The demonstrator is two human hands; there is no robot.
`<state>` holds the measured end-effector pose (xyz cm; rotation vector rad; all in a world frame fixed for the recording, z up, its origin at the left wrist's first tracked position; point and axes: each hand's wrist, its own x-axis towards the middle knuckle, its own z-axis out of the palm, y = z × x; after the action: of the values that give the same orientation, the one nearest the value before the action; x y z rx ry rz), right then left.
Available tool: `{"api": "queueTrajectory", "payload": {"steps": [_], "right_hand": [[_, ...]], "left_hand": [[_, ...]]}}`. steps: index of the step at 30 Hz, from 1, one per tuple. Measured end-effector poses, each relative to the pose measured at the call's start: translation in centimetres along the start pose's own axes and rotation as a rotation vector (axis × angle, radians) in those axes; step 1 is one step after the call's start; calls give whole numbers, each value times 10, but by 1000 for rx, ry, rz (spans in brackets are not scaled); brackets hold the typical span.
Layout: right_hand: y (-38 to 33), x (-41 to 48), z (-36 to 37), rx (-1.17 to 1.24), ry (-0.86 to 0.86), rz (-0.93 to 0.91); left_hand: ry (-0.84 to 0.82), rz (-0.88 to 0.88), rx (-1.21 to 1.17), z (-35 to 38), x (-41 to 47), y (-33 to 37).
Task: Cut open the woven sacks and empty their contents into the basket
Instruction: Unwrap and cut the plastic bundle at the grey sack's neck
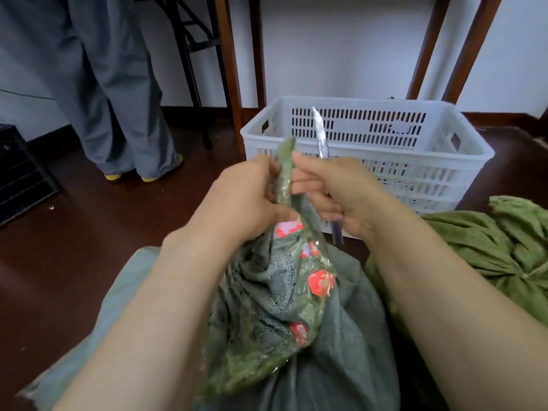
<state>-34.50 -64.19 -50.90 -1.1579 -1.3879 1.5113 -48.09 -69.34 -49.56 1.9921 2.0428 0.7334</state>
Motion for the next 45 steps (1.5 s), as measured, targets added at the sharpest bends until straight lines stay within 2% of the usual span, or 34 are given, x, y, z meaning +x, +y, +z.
{"api": "queueTrajectory", "payload": {"steps": [3,5,7,11,15,16,18,20,22,25,28,30,32,34,35,36,39,40,42,45], "right_hand": [[16,2,-9,98,-105,127],[22,3,-12,165,-129,165],[24,6,-14,176,-154,144],[25,9,-14,118,-151,122],[39,11,-15,-98,-58,214],[43,10,-15,-204,-87,268],[52,5,-14,-355,-267,416],[61,-1,-9,-268,-429,520],[69,-4,-5,-137,-449,525],[67,-1,-5,-58,-283,424],[39,0,-5,-123,31,265],[12,0,-4,-154,218,48],[-15,1,-5,-106,364,-263],[-29,6,-6,-77,405,-472],[-27,8,-6,-97,376,-473],[-18,10,-6,-158,323,-390],[24,8,-10,-549,69,87],[34,8,-12,-652,-4,191],[37,10,-16,-744,-72,277],[19,14,-23,-599,-23,250]], "left_hand": [[-5,38,62,6,2,-16],[-32,97,-20,13,1,-22],[-29,84,-149,18,-3,-24],[-12,17,-140,17,0,-28],[-146,-68,-62,13,-1,-31],[-175,-79,-43,12,-3,-31],[-200,-74,-54,12,-4,-33],[-197,-65,-154,11,-4,-33],[-188,-70,-257,9,-4,-33],[-159,-84,-336,5,-5,-32],[-102,-120,-415,0,-5,-31],[-36,-166,-542,-6,-5,-23],[22,-177,-700,-18,-2,-14],[-6,-174,-809,-30,2,-11],[-44,-185,-807,-33,1,-12],[-84,-207,-766,-30,-1,-16],[-278,-240,-597,-1,-11,-32],[-337,-257,-577,10,-14,-37],[-349,-305,-639,22,-13,-43],[-285,-325,-805,27,-8,-42]]}}
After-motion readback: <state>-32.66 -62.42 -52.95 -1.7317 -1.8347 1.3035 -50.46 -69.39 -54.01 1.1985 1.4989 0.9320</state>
